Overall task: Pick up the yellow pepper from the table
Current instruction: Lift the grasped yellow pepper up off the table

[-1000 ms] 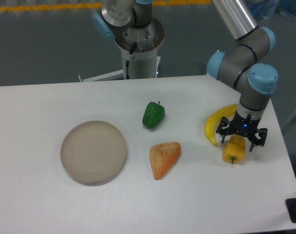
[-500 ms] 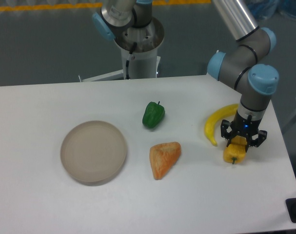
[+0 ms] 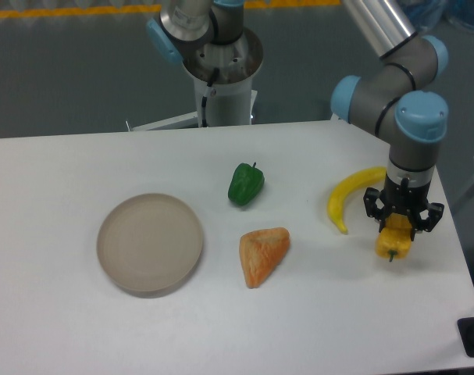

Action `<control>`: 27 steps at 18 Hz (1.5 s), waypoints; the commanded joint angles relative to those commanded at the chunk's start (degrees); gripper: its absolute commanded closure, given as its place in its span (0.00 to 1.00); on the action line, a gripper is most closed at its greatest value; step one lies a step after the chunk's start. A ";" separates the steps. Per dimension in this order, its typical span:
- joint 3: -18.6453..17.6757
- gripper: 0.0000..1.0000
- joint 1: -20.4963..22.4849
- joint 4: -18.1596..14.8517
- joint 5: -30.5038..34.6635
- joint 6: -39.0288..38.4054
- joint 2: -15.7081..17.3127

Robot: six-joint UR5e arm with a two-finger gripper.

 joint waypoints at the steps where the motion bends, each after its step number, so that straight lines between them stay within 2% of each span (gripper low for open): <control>1: 0.18 0.60 -0.44 0.09 0.26 0.00 0.35; 3: 1.05 0.60 -1.14 -0.09 0.52 0.00 0.97; 5: 1.32 0.60 -2.03 -0.18 3.58 0.09 0.88; 10: 3.60 0.60 -2.73 -0.44 4.13 0.09 0.27; 27: 4.22 0.60 -3.61 -0.18 4.22 0.09 -1.58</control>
